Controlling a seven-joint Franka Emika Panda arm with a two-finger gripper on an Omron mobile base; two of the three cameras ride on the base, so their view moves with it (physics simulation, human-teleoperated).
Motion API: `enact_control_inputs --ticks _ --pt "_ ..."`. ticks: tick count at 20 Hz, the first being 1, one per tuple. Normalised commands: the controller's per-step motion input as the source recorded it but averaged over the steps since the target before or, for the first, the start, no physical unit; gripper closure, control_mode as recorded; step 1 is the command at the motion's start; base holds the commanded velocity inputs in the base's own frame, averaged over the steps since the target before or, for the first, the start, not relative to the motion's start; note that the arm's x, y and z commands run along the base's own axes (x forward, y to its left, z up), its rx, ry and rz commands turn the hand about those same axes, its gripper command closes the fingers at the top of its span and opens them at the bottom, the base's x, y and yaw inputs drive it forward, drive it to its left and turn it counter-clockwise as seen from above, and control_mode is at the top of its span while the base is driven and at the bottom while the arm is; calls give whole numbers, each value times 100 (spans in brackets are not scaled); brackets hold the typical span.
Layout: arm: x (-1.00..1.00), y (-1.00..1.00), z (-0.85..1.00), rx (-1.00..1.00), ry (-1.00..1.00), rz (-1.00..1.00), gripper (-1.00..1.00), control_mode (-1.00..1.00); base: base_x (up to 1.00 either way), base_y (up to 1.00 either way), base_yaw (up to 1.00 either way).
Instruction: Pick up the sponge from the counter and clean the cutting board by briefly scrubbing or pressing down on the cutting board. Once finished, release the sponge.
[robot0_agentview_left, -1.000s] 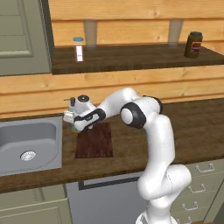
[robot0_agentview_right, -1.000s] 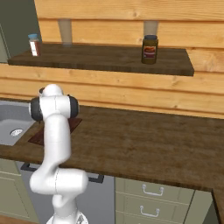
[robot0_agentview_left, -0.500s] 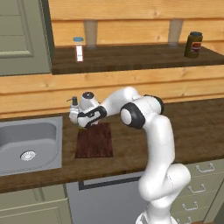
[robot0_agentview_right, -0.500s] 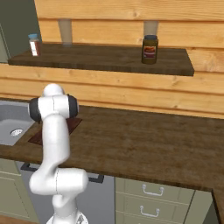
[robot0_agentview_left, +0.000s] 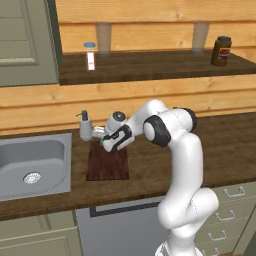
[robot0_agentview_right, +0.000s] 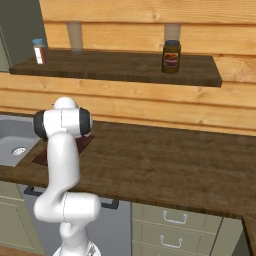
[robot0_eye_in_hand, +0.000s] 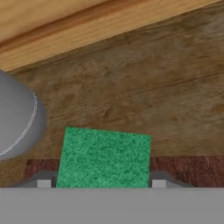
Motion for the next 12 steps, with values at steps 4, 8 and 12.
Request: enact_control_inputs --ticks 4,8,12 --pt "-21 0 0 0 -6 0 100 -100 0 0 0" --pt "-50 6 -6 0 -1 0 100 -100 0 0 0" --pt "-70 21 -12 0 0 0 100 -100 0 0 0"
